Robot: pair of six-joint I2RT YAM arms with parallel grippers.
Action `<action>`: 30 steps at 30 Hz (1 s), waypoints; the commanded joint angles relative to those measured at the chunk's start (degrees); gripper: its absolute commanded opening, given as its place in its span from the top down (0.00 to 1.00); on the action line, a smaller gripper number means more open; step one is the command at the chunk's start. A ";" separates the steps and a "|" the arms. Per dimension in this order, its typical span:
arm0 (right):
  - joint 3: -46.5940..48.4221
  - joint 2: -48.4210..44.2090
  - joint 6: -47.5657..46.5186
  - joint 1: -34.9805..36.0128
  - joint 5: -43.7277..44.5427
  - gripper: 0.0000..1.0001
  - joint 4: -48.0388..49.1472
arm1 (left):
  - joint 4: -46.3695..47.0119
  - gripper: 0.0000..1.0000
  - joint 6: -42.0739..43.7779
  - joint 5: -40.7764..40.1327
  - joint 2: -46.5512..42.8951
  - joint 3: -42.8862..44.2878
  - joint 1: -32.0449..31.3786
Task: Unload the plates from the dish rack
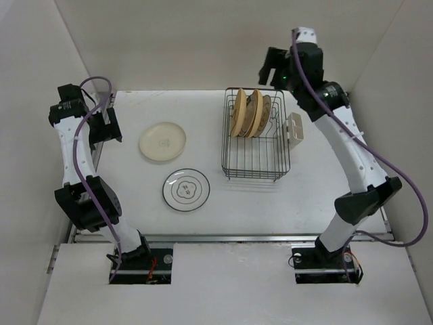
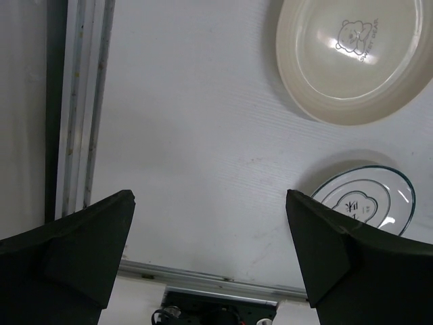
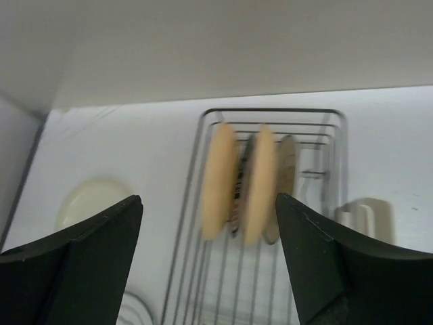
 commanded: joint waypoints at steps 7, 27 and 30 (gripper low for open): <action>-2.92 10.06 5.92 -10.83 -0.12 0.21 -4.87 | -2.21 0.07 1.60 -1.01 -2.55 3.29 0.08; -3.36 19.30 6.20 -13.21 1.88 1.00 -2.06 | -3.26 0.07 2.66 -4.19 -2.55 1.71 0.08; -1.34 18.07 4.80 -13.21 5.13 1.00 -2.67 | -3.26 0.07 2.66 -3.57 -2.55 1.71 0.08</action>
